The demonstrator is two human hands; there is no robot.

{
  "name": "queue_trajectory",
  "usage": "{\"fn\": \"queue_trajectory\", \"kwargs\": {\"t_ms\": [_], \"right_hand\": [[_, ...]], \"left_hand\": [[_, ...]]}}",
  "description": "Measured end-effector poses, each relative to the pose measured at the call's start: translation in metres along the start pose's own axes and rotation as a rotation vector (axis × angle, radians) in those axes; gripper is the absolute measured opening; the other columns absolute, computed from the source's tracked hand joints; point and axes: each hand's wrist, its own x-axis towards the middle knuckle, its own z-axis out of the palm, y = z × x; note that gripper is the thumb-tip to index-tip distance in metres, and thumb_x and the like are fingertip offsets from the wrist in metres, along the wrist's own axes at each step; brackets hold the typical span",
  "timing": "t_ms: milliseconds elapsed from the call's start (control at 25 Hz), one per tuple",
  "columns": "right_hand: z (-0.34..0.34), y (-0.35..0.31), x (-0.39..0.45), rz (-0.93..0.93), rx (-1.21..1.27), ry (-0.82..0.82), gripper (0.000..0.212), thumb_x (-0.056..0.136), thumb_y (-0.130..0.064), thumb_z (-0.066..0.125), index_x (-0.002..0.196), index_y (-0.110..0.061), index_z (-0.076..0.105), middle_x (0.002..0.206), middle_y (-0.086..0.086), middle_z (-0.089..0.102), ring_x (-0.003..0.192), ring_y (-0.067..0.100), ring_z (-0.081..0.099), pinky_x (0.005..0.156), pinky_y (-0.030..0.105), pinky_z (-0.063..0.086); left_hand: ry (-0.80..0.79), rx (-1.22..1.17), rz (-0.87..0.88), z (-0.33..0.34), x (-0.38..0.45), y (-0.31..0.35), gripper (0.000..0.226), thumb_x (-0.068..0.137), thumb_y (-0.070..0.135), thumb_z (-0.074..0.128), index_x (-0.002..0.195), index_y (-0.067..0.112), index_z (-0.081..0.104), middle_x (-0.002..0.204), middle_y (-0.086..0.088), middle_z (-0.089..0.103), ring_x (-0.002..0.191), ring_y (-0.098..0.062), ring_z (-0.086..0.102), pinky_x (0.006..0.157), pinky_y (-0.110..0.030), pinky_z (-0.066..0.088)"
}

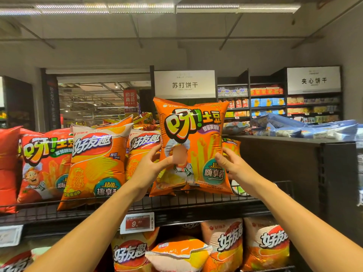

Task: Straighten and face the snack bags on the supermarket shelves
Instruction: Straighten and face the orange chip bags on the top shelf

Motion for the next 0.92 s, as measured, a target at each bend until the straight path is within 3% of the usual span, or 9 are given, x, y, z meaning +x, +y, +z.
{"fn": "queue_trajectory", "kwargs": {"t_ms": [120, 280, 400, 480, 520, 600, 760, 840, 920], "right_hand": [[-0.001, 0.003, 0.002, 0.008, 0.056, -0.008, 0.146, 0.018, -0.081, 0.083, 0.144, -0.021, 0.041, 0.134, 0.006, 0.062, 0.122, 0.018, 0.06, 0.09, 0.028, 0.052], [-0.008, 0.005, 0.009, -0.008, 0.213, 0.064, 0.146, 0.022, -0.067, 0.092, 0.147, -0.013, 0.04, 0.136, 0.013, 0.062, 0.126, 0.027, 0.058, 0.106, 0.044, 0.047], [-0.014, 0.005, 0.018, -0.021, 0.181, 0.07, 0.097, 0.063, -0.053, 0.082, 0.145, -0.018, 0.045, 0.129, 0.002, 0.065, 0.118, 0.014, 0.063, 0.086, 0.025, 0.055], [-0.019, 0.009, 0.021, -0.017, 0.1, 0.07, 0.075, 0.076, -0.043, 0.068, 0.145, -0.021, 0.048, 0.128, -0.003, 0.066, 0.109, 0.005, 0.066, 0.069, 0.012, 0.053], [-0.021, 0.013, 0.021, -0.008, 0.058, 0.072, 0.072, 0.077, -0.042, 0.067, 0.144, -0.021, 0.049, 0.128, -0.004, 0.067, 0.112, 0.007, 0.065, 0.068, 0.011, 0.052], [-0.024, 0.022, 0.019, 0.007, 0.003, 0.069, 0.071, 0.078, -0.042, 0.068, 0.143, -0.023, 0.05, 0.129, -0.005, 0.066, 0.119, 0.013, 0.062, 0.076, 0.017, 0.053], [-0.025, 0.038, 0.019, 0.093, -0.089, 0.059, 0.071, 0.09, -0.031, 0.069, 0.152, -0.019, 0.037, 0.145, 0.003, 0.054, 0.134, 0.02, 0.05, 0.109, 0.044, 0.045], [-0.026, 0.042, 0.021, 0.124, -0.125, 0.021, 0.074, 0.093, -0.03, 0.066, 0.156, -0.018, 0.028, 0.151, 0.005, 0.046, 0.139, 0.021, 0.044, 0.115, 0.046, 0.038], [-0.026, 0.042, 0.024, 0.126, -0.152, -0.013, 0.08, 0.094, -0.031, 0.065, 0.159, -0.021, 0.019, 0.154, 0.003, 0.041, 0.137, 0.015, 0.043, 0.113, 0.037, 0.038]], "left_hand": [[-0.014, 0.029, -0.011, -0.002, 0.001, -0.001, 0.109, 0.041, 0.077, 0.08, 0.139, 0.04, 0.046, 0.14, 0.007, 0.052, 0.133, -0.016, 0.045, 0.108, -0.045, 0.043], [-0.091, -0.031, 0.01, -0.005, 0.006, 0.003, 0.084, 0.047, 0.07, 0.082, 0.123, 0.058, 0.047, 0.135, 0.01, 0.053, 0.123, -0.01, 0.055, 0.097, -0.039, 0.052], [-0.089, 0.01, 0.068, 0.0, 0.018, 0.006, 0.072, 0.066, 0.053, 0.083, 0.126, 0.051, 0.044, 0.118, 0.026, 0.054, 0.103, 0.016, 0.059, 0.076, -0.012, 0.053], [-0.106, 0.026, 0.065, 0.008, 0.024, 0.004, 0.058, 0.078, 0.037, 0.076, 0.125, 0.048, 0.042, 0.111, 0.028, 0.051, 0.088, 0.027, 0.056, 0.067, -0.003, 0.049], [-0.121, 0.041, 0.048, 0.012, 0.028, 0.0, 0.051, 0.083, 0.029, 0.071, 0.12, 0.05, 0.042, 0.109, 0.028, 0.05, 0.084, 0.029, 0.056, 0.065, -0.002, 0.048], [-0.158, 0.1, 0.003, 0.018, 0.032, -0.008, 0.048, 0.091, 0.016, 0.066, 0.117, 0.049, 0.042, 0.106, 0.03, 0.047, 0.082, 0.027, 0.057, 0.063, 0.0, 0.046], [-0.211, 0.192, -0.119, 0.023, 0.033, -0.025, 0.069, 0.095, 0.013, 0.062, 0.15, 0.029, 0.023, 0.116, 0.027, 0.045, 0.101, 0.006, 0.054, 0.064, -0.001, 0.047], [-0.215, 0.21, -0.176, 0.023, 0.029, -0.034, 0.07, 0.095, 0.017, 0.062, 0.152, 0.026, 0.022, 0.121, 0.02, 0.046, 0.093, 0.013, 0.053, 0.062, -0.003, 0.048], [-0.222, 0.215, -0.184, 0.021, 0.026, -0.039, 0.059, 0.094, 0.021, 0.064, 0.141, 0.037, 0.031, 0.131, 0.015, 0.048, 0.092, 0.014, 0.058, 0.064, -0.006, 0.05]]}}
